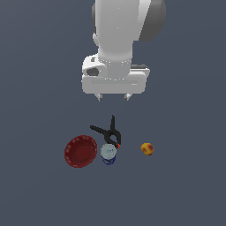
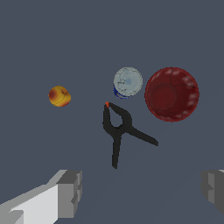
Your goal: Pick up a designated object from a clutter of objects.
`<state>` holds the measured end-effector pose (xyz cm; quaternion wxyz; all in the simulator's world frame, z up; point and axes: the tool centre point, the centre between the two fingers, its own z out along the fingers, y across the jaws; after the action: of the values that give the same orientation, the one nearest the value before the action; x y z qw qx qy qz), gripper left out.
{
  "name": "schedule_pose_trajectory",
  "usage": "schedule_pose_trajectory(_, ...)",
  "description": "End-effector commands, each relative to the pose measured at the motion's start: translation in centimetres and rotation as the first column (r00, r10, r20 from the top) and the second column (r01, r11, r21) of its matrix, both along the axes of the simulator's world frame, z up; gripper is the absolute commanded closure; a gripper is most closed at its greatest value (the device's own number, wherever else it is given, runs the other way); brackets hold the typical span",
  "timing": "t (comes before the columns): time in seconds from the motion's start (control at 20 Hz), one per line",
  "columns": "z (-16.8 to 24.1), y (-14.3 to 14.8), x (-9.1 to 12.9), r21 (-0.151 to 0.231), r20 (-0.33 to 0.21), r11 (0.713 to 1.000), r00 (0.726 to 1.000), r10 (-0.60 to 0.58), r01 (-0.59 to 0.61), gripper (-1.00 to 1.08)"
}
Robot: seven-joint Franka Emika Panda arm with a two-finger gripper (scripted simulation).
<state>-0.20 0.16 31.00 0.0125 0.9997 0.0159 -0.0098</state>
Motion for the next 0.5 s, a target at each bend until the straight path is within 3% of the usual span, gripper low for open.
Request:
schedule_pose_trajectory(0.0,0.00,0.00,0.00,0.000,0.000,1.000,1.000,0.000,0.000,-0.20)
schedule_pose_trajectory(0.45,-0.53,-0.18,0.05,-0.015,-0.001,1.000,1.000,0.018,-0.018,-0.20)
